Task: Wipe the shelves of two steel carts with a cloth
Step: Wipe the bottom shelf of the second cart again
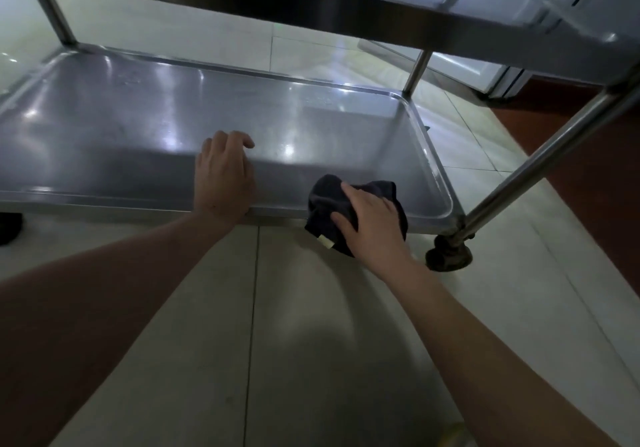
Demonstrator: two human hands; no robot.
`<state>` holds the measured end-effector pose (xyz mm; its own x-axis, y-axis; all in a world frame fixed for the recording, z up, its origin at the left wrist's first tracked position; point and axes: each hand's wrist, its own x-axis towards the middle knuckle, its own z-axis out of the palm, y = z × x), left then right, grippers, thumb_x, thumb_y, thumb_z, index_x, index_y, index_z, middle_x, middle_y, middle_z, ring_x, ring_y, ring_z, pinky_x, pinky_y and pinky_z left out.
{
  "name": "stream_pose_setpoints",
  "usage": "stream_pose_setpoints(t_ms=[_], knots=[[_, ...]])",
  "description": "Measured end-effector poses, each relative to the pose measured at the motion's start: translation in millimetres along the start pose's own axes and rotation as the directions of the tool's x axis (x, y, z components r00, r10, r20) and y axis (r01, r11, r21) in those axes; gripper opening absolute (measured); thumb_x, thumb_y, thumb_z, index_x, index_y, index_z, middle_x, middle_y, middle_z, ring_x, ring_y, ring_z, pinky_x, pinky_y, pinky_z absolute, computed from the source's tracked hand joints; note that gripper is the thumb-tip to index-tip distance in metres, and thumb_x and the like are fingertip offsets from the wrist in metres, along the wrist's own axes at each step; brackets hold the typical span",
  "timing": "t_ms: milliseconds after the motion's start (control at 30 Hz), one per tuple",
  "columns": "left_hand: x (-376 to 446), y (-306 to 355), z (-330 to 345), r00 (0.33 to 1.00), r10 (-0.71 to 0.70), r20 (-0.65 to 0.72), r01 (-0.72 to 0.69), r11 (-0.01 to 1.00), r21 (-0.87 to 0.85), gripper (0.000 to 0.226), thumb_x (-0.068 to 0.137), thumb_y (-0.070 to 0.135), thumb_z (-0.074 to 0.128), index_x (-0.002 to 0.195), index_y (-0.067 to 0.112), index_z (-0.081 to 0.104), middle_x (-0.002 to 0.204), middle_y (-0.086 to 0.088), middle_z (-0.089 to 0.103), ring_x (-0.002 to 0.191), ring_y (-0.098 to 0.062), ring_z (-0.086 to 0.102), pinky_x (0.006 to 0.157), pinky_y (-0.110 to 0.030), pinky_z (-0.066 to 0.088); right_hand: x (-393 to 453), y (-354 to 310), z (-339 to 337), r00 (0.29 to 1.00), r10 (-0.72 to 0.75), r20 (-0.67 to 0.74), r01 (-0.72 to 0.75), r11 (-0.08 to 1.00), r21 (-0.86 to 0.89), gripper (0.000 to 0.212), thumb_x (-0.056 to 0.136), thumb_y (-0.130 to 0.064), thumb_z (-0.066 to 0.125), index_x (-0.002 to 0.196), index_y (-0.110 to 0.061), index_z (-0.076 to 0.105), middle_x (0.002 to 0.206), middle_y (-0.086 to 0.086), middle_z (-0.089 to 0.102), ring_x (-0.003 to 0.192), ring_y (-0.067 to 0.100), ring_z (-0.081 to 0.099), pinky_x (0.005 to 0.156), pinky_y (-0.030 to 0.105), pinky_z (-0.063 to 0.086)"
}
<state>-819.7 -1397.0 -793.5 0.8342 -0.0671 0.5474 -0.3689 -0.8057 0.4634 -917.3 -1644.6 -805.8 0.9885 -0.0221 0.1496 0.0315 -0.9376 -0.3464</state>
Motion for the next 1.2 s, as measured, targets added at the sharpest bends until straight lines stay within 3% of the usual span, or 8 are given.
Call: stream_pose_setpoints(t_ms=[233,467,633,767,933,1200], knots=[[-32.4,-63.3,-53.4,0.995,-0.094,0.015,0.092,0.988,0.123,0.022,0.089,0.017,0.044,0.106,0.014,0.057,0.103,-0.015,0.056,0.097,-0.038,0.051,0.080,-0.045,0.040,14.0,-74.4,31.5,0.994,-0.104,0.029,0.104,0.994,0.030,0.059,0.106,-0.046,0.055,0.158,-0.021,0.043,0.158,-0.001,0.049,0.149,0.020,0.039,0.124,0.048,0.021],[-55.0,-122.2,-111.6,0.980,-0.195,0.036,0.186,0.967,0.176,0.028,0.085,0.022,0.039,0.108,0.015,0.055,0.105,-0.012,0.054,0.103,-0.037,0.052,0.083,-0.047,0.044,32.3,-162.7,69.5,0.977,-0.207,0.047,0.207,0.978,0.002,0.062,0.104,-0.047,0.056,0.159,-0.022,0.040,0.159,-0.002,0.047,0.149,0.023,0.039,0.123,0.050,0.022],[-74.1,-163.6,-152.7,0.955,-0.296,-0.007,0.288,0.925,0.248,0.027,0.090,0.025,0.038,0.106,0.014,0.057,0.102,-0.013,0.055,0.097,-0.038,0.054,0.080,-0.047,0.043,46.8,-226.6,96.6,0.962,-0.264,0.065,0.263,0.965,0.023,0.062,0.103,-0.045,0.058,0.158,-0.022,0.040,0.160,-0.002,0.047,0.149,0.023,0.038,0.123,0.054,0.021],[-97.8,-199.6,-187.1,0.926,-0.377,0.015,0.357,0.888,0.289,0.022,0.092,0.013,0.047,0.110,0.012,0.058,0.107,-0.015,0.058,0.100,-0.040,0.054,0.078,-0.047,0.044,59.4,-281.1,118.0,0.944,-0.321,0.076,0.319,0.947,0.045,0.063,0.103,-0.046,0.057,0.160,-0.023,0.040,0.163,-0.003,0.044,0.152,0.022,0.035,0.122,0.054,0.019],[-124.8,-226.8,-227.9,0.865,-0.502,0.017,0.470,0.819,0.329,0.020,0.097,0.019,0.043,0.111,0.016,0.056,0.110,-0.010,0.055,0.102,-0.032,0.052,0.084,-0.047,0.046,73.8,-351.2,142.4,0.914,-0.395,0.096,0.394,0.919,0.034,0.061,0.103,-0.045,0.057,0.159,-0.025,0.040,0.160,-0.003,0.047,0.149,0.024,0.039,0.119,0.056,0.023],[-156.4,-250.0,-270.4,0.797,-0.602,0.052,0.533,0.742,0.407,0.026,0.099,0.020,0.041,0.122,0.019,0.054,0.116,-0.007,0.054,0.107,-0.028,0.051,0.090,-0.046,0.047,92.0,-441.3,179.7,0.844,-0.520,0.129,0.522,0.853,0.020,0.057,0.102,-0.043,0.056,0.155,-0.027,0.043,0.151,-0.006,0.054,0.137,0.022,0.047,0.111,0.057,0.033]])
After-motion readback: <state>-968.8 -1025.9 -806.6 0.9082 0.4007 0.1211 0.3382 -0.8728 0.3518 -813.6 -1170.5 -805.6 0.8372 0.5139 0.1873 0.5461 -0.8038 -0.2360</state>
